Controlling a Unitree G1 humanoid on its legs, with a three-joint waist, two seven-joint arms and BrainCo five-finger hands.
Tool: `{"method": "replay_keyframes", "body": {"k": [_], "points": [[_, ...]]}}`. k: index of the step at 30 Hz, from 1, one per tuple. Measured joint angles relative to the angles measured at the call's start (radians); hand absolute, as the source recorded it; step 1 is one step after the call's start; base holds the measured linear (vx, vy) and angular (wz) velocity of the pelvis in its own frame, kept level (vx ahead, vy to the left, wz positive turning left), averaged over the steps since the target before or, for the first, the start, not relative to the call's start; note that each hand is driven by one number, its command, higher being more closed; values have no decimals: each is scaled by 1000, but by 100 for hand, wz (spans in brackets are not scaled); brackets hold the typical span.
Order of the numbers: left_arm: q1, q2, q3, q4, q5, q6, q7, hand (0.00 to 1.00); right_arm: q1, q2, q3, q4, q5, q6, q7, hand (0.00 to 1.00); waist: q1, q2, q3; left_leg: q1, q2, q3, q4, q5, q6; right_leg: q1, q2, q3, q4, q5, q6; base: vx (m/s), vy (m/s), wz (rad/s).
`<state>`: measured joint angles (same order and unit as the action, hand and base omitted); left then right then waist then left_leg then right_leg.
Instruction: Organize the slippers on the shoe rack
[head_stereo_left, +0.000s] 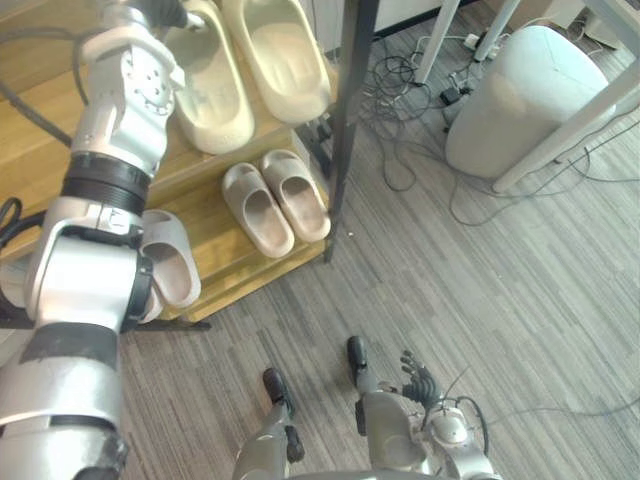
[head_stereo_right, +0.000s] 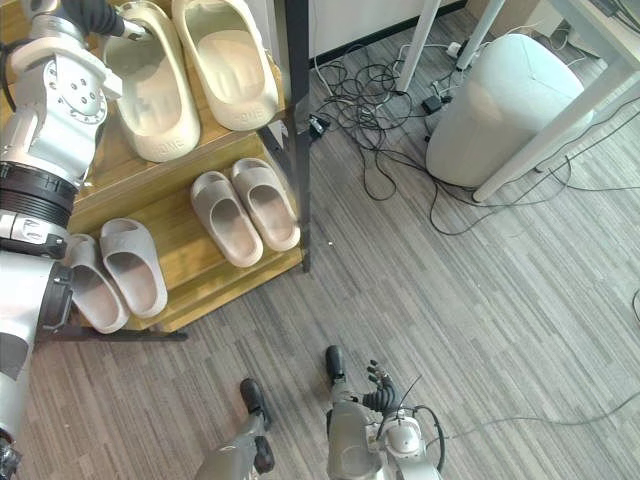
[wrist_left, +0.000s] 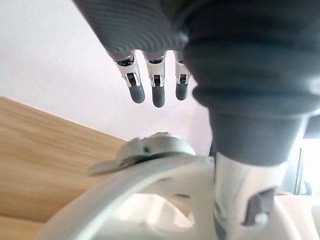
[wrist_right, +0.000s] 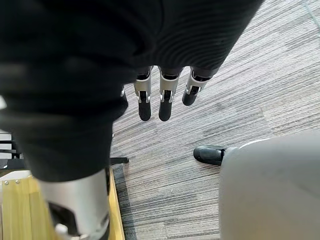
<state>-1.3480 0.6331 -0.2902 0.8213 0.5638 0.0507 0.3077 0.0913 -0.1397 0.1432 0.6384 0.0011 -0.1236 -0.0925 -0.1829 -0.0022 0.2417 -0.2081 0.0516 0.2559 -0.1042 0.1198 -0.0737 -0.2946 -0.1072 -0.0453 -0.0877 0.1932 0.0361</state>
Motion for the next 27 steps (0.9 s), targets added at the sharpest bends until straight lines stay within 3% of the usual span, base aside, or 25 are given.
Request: {"method": "replay_keyframes", "body": {"k": [6,15,17,23,27], "points": [[38,-33,30,-27,-19,1,6,0,0,-1,0,-25,0,-1,3,0,3,1,1,0,-4,-15,0,3,4,8,-5,-13,0,-3,1,38,83,7],[207,-116,61,-333,-96,-7,22,0,3,1,0,-22,0,-1,5,0,24,19,-1,23,-10,-55,0,3,5,55,-14,-56,0,-15,10,49,84,14],[255,-117,91,-404,-136,-15,23,0,2,1,0,-18,-1,-1,8,0,42,27,-4,23,-10,-57,0,3,5,56,-14,-59,0,-19,7,24,83,3],[387,-131,132,-565,-194,-46,24,0,6,-2,-4,6,-1,7,13,0,57,37,-11,38,-9,-83,0,3,5,85,-16,-84,0,-28,13,18,60,13],[554,-199,211,-679,-278,-76,39,0,24,-11,-5,8,-2,16,19,0,78,57,-30,38,-9,-90,0,3,4,90,-16,-91,0,-30,18,22,60,7]]}}
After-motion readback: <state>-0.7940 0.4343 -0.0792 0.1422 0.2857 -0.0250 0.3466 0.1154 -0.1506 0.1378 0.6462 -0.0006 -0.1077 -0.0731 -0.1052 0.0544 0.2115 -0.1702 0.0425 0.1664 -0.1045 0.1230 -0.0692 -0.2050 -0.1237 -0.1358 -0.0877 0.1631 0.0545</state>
